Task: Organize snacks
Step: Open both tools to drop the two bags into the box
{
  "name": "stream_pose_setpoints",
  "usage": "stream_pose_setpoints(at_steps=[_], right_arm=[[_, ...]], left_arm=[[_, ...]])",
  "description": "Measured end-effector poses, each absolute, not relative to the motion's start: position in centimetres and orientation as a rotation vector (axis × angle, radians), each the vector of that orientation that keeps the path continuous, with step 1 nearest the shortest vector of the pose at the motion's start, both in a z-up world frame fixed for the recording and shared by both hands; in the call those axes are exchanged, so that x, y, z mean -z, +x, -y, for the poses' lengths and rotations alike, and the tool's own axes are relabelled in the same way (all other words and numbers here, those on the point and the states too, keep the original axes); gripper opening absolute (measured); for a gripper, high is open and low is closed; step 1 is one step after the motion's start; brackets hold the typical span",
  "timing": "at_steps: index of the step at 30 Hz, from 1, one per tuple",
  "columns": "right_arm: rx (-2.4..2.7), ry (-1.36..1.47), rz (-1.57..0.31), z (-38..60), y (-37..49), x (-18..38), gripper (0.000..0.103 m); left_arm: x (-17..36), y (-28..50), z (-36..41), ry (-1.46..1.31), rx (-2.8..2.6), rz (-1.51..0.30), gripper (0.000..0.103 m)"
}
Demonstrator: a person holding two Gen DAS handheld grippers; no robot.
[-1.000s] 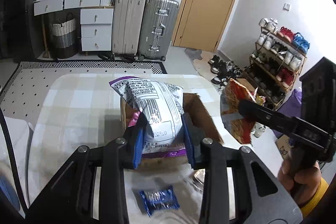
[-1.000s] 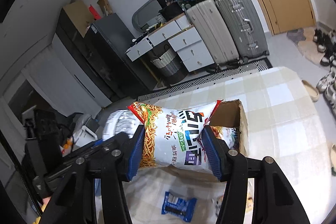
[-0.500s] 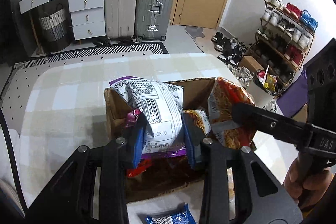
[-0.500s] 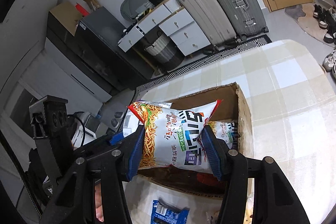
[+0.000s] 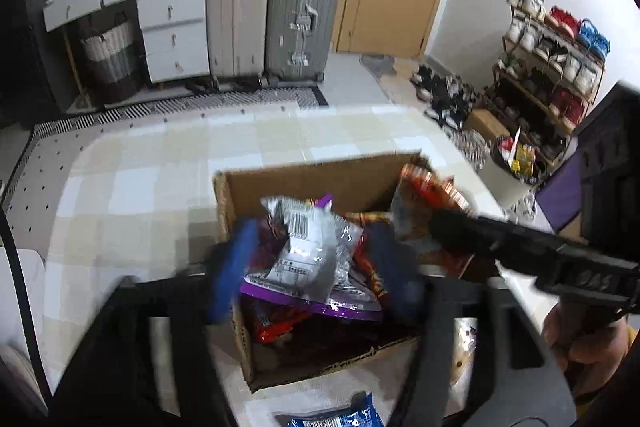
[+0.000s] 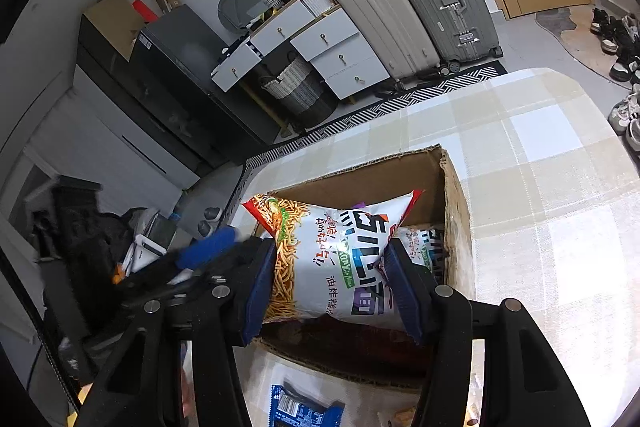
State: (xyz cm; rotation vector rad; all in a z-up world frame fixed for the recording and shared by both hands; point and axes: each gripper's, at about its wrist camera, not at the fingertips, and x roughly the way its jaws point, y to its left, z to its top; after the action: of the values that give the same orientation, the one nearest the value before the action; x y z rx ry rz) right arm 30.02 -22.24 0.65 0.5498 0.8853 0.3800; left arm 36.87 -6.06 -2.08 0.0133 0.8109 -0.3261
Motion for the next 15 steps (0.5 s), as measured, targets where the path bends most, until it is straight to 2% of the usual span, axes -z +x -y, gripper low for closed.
stream_pose_setpoints(at_steps=[9, 15], right_arm=[[-0.345, 0.488, -0.945, 21.3, 30.6, 0.1, 0.059], [-0.328, 0.408, -0.908, 20.8, 30.0, -0.4, 0.059]], left_arm=[[1.2, 34.4, 4.6, -0.017, 0.31, -0.81, 0.08], [1.4, 33.6, 3.9, -0.018, 0.31, -0.824, 0.08]])
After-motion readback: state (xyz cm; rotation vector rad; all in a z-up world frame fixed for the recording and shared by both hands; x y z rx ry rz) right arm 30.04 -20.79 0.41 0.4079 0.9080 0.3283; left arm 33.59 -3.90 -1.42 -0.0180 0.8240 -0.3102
